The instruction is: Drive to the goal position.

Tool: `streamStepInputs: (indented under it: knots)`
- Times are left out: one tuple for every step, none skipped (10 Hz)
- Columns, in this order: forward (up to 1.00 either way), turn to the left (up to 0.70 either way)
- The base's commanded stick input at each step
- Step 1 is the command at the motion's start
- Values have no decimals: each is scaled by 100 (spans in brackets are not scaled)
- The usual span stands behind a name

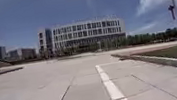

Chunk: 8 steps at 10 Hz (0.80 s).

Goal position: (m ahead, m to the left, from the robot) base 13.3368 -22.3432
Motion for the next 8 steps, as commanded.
streamStepInputs:
  knots:
    - [100,0]
    - [100,0]
    - [100,0]
    - [100,0]
    - [100,0]
    - [100,0]
    - [100,0]
    - [100,0]
